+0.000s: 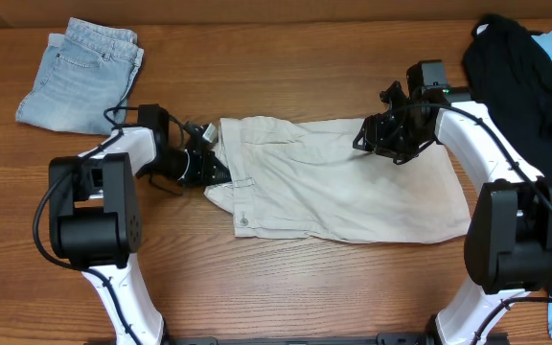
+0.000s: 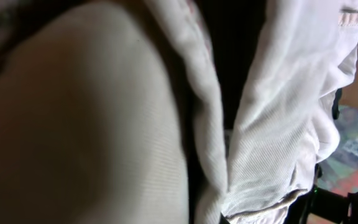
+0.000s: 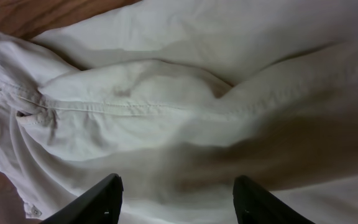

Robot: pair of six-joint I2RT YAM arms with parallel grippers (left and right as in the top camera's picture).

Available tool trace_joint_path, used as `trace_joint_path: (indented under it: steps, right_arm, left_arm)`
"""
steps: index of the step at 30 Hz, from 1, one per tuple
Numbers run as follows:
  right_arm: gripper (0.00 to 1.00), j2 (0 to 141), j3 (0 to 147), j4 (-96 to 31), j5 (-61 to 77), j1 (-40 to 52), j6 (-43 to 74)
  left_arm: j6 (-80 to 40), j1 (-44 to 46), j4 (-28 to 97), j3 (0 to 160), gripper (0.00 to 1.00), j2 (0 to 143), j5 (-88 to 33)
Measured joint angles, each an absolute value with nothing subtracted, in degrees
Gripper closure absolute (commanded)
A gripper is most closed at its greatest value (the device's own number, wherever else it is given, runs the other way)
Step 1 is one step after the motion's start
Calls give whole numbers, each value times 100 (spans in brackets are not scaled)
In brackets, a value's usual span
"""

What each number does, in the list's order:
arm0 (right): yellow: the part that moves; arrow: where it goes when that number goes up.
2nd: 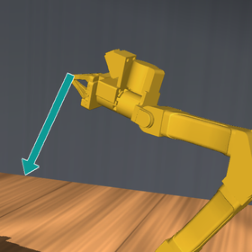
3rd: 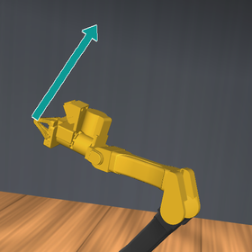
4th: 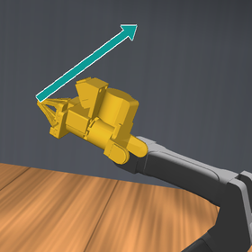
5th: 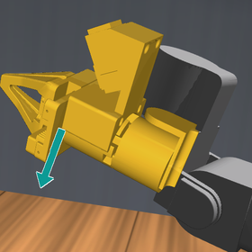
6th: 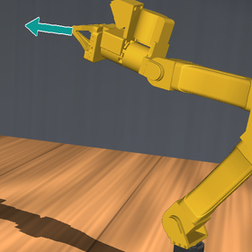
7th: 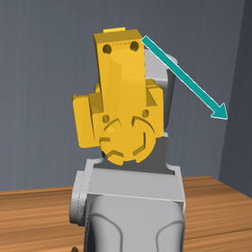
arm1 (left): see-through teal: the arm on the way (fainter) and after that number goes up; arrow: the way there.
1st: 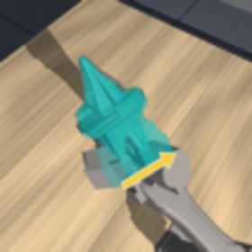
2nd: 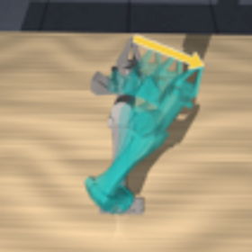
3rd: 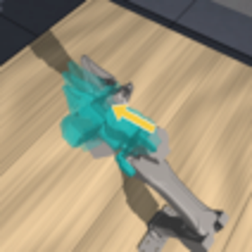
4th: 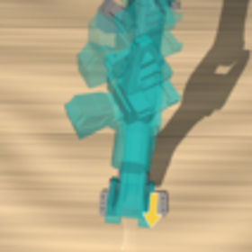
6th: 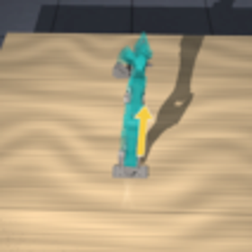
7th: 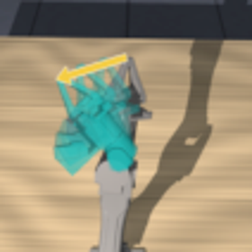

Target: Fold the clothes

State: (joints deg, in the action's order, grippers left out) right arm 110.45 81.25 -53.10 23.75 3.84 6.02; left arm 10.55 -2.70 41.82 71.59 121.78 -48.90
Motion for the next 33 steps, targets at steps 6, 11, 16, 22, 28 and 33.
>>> trace_joint_path:
  steps: [6, 11, 16, 22, 28, 33]
  right_arm:
    - [47, 11045, 8125, -5312, 2401, 384, 604]
    - [53, 11045, 8125, -5312, 2571, 384, 609]
    - [94, 11045, 8125, -5306, 2722, 384, 600]
    - [96, 11048, 8125, -5186, 2816, 397, 624]
    - [96, 11131, 8071, -4910, 2834, 423, 770]
    - [96, 11343, 7887, -4703, 2893, 425, 832]
  left_arm:
    - [738, -351, 4683, 7487, 96, 12320, -4958]
    - [742, -635, 6090, 8344, 96, 12420, -4945]
    - [943, -956, 7592, 9607, 96, 12422, -4713]
    - [1070, -1103, 8831, 11041, 96, 12422, -4180]
    - [1114, -1087, 9577, 12208, 96, 12422, -3826]
    - [1114, -1048, 9664, 12905, 96, 12422, -3695]
